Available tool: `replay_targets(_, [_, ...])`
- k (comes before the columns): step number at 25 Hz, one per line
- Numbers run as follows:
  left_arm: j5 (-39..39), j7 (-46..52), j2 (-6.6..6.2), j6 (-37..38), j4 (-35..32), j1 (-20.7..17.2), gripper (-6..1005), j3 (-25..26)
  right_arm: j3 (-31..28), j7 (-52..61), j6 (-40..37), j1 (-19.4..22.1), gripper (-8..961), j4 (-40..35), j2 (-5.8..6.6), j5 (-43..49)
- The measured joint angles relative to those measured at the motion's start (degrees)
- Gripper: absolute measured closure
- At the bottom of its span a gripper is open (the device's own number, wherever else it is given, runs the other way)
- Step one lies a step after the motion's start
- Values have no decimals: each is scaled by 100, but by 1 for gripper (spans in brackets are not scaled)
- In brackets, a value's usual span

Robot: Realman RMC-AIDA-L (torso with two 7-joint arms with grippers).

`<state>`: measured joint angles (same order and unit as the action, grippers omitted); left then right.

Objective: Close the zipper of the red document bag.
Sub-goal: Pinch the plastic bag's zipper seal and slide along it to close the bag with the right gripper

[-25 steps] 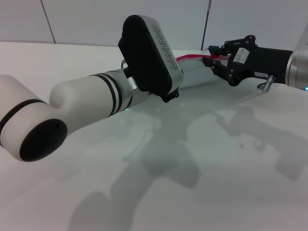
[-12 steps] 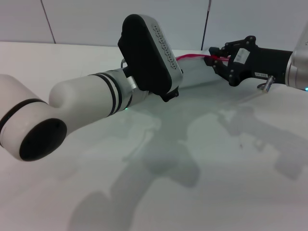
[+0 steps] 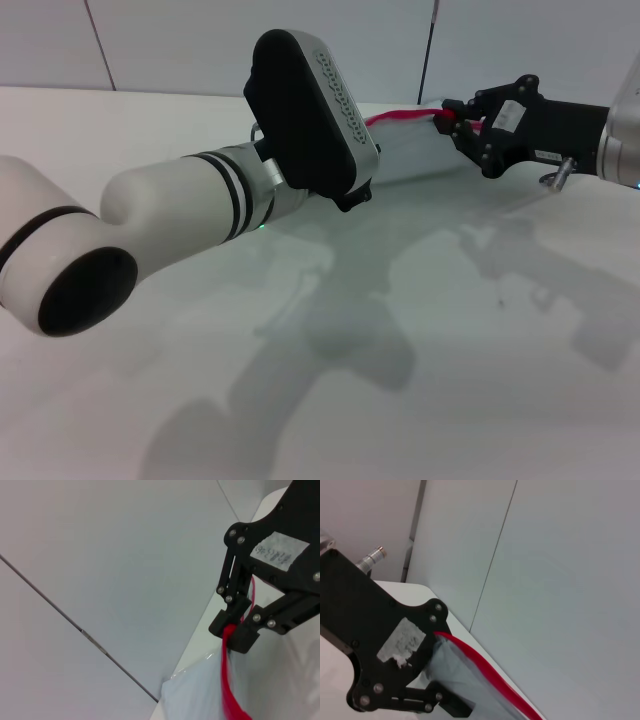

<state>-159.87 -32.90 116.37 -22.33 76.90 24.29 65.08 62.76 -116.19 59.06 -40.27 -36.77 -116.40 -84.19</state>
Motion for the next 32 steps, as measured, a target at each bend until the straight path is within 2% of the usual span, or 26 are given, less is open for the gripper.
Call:
replay_targets(2, [0,-8,0,-5,-1,-7,941,12,0,0,0,1,821,1,3,0])
replay_targets(21, [0,-59,0,-12,-52,-7,941,4,175,21,229,-37,721,-41,3,-1])
replay_targets(32, [0,-59,0,-8,-40,-6,941,6,122,7,176,-3,751,-41,3,-72])
